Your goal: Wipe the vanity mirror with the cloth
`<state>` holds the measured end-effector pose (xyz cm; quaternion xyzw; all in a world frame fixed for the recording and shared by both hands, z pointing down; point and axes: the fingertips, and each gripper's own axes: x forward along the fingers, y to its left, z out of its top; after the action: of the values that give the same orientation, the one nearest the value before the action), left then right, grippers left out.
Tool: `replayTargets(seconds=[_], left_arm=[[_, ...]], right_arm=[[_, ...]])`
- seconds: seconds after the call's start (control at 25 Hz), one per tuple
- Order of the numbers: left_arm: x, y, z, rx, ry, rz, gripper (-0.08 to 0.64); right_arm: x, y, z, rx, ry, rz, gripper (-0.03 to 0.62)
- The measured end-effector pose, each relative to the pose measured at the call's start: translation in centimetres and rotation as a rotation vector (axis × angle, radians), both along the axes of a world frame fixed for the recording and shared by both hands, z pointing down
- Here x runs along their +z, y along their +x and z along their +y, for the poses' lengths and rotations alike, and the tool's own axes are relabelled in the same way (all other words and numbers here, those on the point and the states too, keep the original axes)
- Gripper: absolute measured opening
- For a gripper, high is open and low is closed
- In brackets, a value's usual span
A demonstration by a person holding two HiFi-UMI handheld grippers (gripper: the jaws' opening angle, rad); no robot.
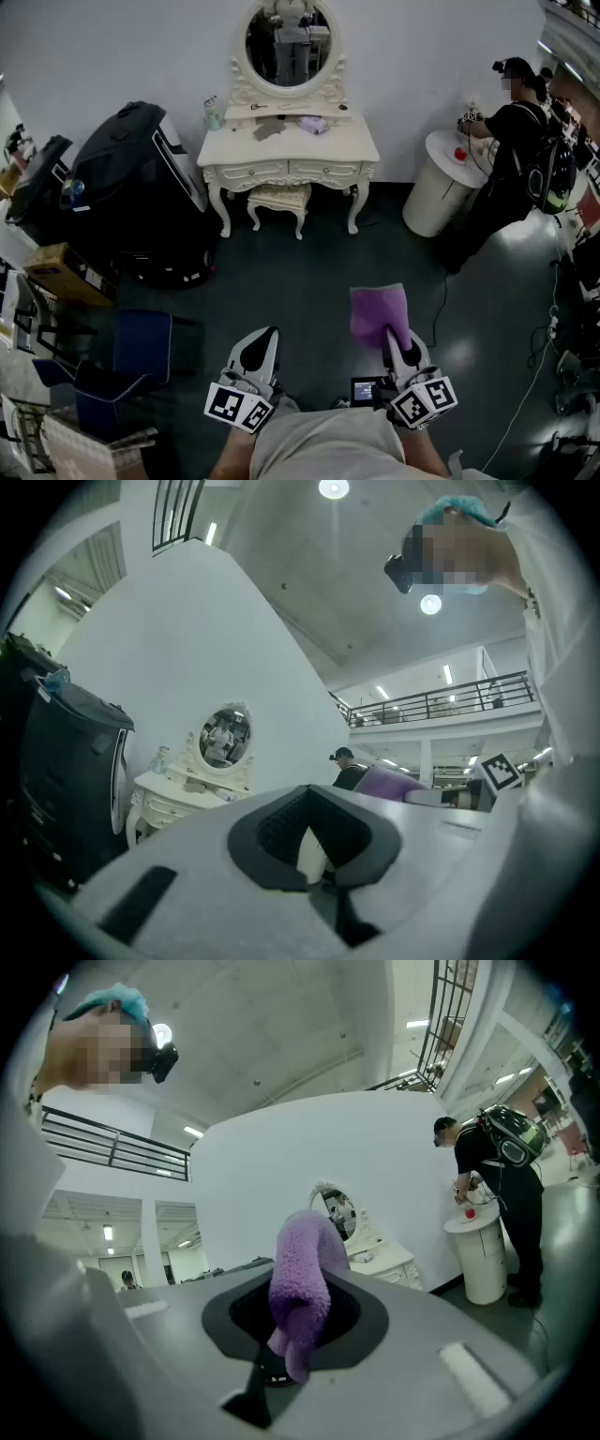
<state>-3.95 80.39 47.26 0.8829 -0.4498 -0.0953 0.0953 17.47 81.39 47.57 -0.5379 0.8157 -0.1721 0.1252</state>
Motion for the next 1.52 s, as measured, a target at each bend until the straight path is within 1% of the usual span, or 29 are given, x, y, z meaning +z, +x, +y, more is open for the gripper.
replayTargets(seconds=[0.12, 0.2, 0.32, 0.44, 0.52, 0.6, 0.8, 0.96, 1.08, 1.16, 1.28, 1.4, 1.52], left_arm=[[-0.2, 6.0, 2.5, -0.022, -0.002, 0.015, 0.001], [0.2, 9.1, 4.3, -0.034, -0.014, 0.006, 0.0], [0.9, 11.3, 6.5, -0.075, -0.03, -0.027, 0.001], [1.1, 11.7, 8.0, -0.133, -0.033, -0.026, 0.001], [0.9, 11.9, 8.5, -0.156, -0.034, -0.022, 0.0], [0.7, 12.7, 8.9, -0.154, -0.033, -0.035, 0.002], [0.7, 14.4, 9.6, -0.125, -0.02, -0.051, 0.0], [0.9, 14.7, 10.1, -0.154, -0.012, -0.05, 0.002], [1.7, 15.0, 10.7, -0.176, -0.032, -0.038, 0.0], [1.5, 14.5, 10.7, -0.186, -0.026, -0.048, 0.001], [1.1, 13.4, 10.0, -0.2, -0.014, -0.053, 0.0], [1.3, 12.7, 9.0, -0.195, -0.009, -0.053, 0.002], [1.7, 11.4, 6.8, -0.182, -0.01, -0.048, 0.001]], right_arm=[[0.0, 4.8, 1.0, -0.019, 0.01, 0.017, 0.06], [0.1, 7.2, 1.7, -0.039, 0.015, 0.01, 0.059], [0.3, 8.9, 2.8, -0.078, 0.041, 0.005, 0.06], [0.6, 9.9, 3.7, -0.104, 0.052, 0.014, 0.06], [0.5, 10.4, 4.0, -0.115, 0.049, 0.005, 0.06], [0.3, 10.9, 4.8, -0.12, 0.05, 0.009, 0.06], [0.4, 12.1, 6.5, -0.099, 0.058, 0.069, 0.058], [0.4, 11.8, 7.2, -0.138, 0.067, 0.102, 0.059], [1.1, 12.0, 7.4, -0.145, 0.041, 0.108, 0.058], [1.2, 11.8, 7.2, -0.143, 0.03, 0.096, 0.06], [1.0, 10.5, 6.3, -0.162, 0.038, 0.084, 0.06], [0.6, 9.1, 4.7, -0.171, 0.058, 0.091, 0.06], [0.5, 7.6, 2.7, -0.154, 0.062, 0.084, 0.06]])
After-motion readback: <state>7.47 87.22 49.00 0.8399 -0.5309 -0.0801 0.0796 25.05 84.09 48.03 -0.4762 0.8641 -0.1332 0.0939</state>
